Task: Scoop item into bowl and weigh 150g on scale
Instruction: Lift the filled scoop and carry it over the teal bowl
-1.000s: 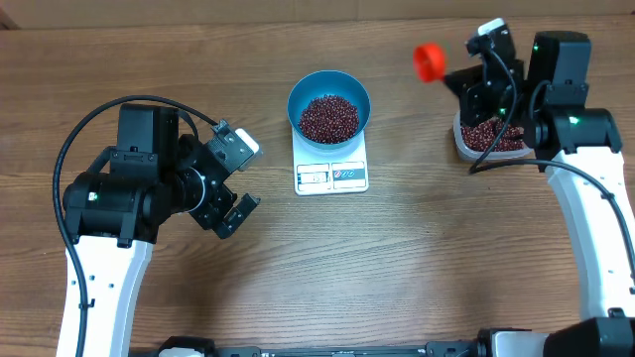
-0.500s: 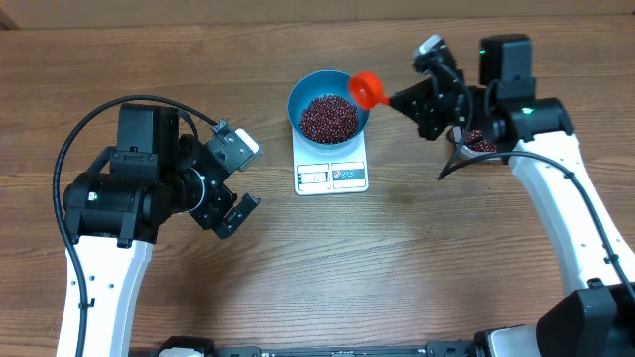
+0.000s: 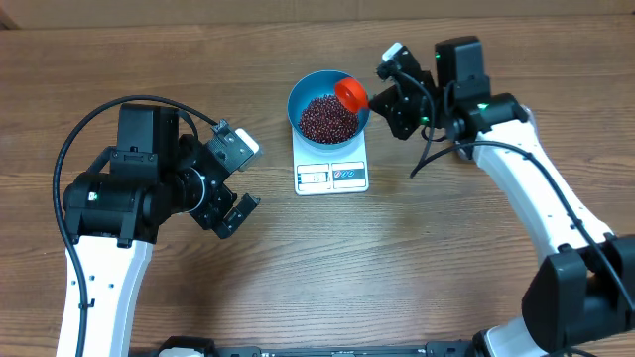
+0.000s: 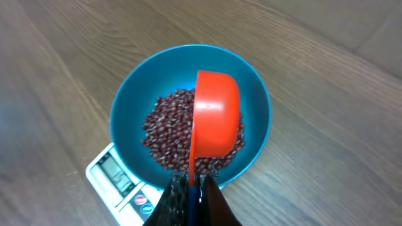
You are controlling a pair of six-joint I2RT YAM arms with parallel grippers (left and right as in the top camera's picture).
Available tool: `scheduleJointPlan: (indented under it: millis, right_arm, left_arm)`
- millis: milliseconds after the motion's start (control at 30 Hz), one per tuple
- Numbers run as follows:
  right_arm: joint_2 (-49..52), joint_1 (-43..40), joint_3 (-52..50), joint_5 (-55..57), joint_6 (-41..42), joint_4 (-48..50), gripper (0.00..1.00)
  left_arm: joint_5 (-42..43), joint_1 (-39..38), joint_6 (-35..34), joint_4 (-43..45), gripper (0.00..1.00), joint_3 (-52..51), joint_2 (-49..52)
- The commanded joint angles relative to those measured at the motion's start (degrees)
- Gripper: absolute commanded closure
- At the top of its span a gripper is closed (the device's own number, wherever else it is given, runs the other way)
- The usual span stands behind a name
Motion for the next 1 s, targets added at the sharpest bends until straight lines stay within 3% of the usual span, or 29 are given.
scheduleJointPlan:
  millis: [0, 467, 967]
  right_arm:
    - [1.5, 1.8, 0.8, 6.4, -0.5, 1.4, 0.96]
    - [5.4, 5.8, 0.8, 15.7, -3.3, 4.8, 0.97]
    - [5.7, 6.0, 0.8, 15.8, -3.3, 6.3, 0.96]
  left_arm:
    - [0.0, -0.1, -0.6, 0.0, 0.0, -0.3, 0.1]
    - [0.0, -0.1, -0.6, 0.0, 0.0, -0.3, 0.1]
    - [0.0, -0.1, -0.6, 0.0, 0.0, -0.3, 0.1]
